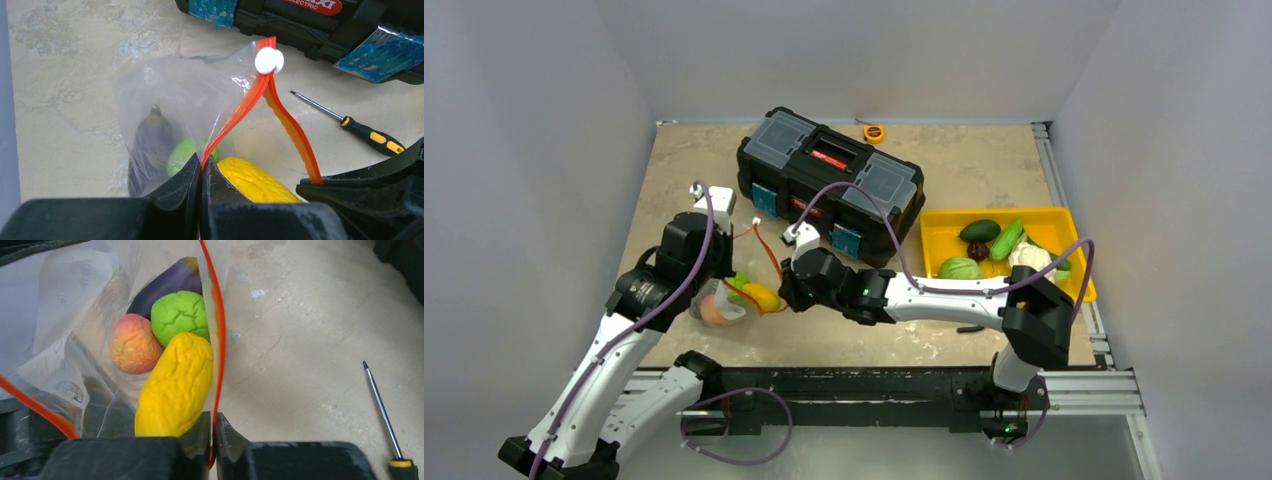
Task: Place the food in the zip-top bag and seal the zipper
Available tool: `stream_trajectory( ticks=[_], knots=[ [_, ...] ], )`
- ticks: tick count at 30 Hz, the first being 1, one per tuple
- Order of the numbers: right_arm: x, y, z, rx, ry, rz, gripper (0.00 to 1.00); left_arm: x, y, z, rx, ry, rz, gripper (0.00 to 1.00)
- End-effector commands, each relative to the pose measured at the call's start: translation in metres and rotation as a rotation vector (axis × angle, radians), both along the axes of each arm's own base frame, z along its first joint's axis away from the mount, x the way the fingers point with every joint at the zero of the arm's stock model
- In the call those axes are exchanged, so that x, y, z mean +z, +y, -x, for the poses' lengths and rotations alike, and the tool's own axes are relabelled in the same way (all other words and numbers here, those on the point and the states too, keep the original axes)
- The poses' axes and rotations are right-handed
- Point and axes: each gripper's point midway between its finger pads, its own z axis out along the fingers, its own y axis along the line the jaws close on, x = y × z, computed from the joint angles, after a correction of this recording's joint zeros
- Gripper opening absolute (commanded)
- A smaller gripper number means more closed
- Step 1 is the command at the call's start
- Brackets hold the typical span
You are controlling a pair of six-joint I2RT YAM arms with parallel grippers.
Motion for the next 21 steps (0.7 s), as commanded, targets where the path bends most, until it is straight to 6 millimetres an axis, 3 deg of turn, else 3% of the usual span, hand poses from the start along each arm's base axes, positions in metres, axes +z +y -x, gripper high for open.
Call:
stream_trajectory(
  ticks=[1,7,12,15,21],
  knots=[
    [0.062,0.017,0.000,0.045,-0.037,-0.059,0.00,0.011,-0.008,0.005,-0.007,0.038,0.052,0.00],
    [0.122,0.011,0.009,0.155,-0.104,-0.041,0.00,0.041,-0.004,0.039,0.053,0.122,0.148,0.00],
    [0.154,0.007,0.024,0.254,-0.095,-0.003,0.00,0.072,-0.013,0.072,0.109,0.103,0.408,0.00],
    [0.158,0.010,0.026,0.275,-0.100,0.000,0.00,0.060,-0.023,0.078,0.131,0.123,0.525,0.00],
    [0.104,0.011,0.007,0.228,-0.092,0.107,0.00,-0.013,-0.019,0.067,0.250,0.261,0.431,0.00]
  ],
)
